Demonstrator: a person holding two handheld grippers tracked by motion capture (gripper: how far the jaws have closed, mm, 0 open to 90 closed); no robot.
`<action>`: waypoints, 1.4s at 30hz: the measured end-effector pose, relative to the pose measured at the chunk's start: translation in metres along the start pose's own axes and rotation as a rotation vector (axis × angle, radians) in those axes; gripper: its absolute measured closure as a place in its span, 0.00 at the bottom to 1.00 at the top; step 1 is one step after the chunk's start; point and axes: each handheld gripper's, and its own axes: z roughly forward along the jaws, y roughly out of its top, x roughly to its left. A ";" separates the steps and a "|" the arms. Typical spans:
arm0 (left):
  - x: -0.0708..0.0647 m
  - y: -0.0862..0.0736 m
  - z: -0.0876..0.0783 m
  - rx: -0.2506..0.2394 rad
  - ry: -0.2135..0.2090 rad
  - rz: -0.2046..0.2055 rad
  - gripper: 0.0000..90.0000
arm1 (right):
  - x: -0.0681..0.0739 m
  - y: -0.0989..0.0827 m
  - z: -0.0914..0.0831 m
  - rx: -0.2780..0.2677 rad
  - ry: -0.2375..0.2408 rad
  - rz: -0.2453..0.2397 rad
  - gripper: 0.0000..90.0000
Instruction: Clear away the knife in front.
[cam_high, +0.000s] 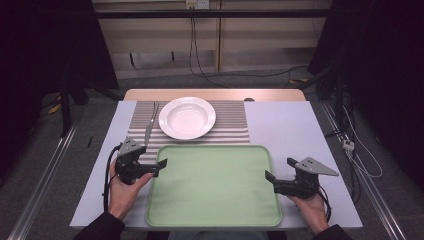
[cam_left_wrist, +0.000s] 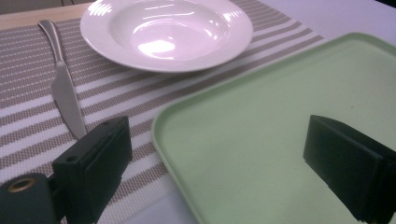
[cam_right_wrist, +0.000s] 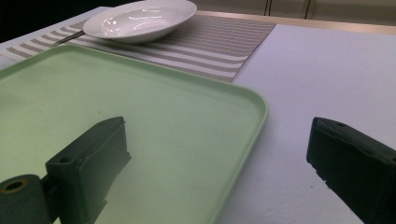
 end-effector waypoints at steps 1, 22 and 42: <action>0.001 0.002 0.002 -0.004 0.002 0.011 0.09 | 0.000 0.000 0.000 0.001 0.001 -0.001 0.06; 0.044 0.027 0.032 0.078 0.068 -0.073 0.08 | -0.004 0.000 0.005 0.009 0.026 0.007 0.06; 0.086 0.052 0.067 0.171 0.161 -0.088 0.09 | -0.003 0.000 0.003 0.001 0.028 0.014 0.06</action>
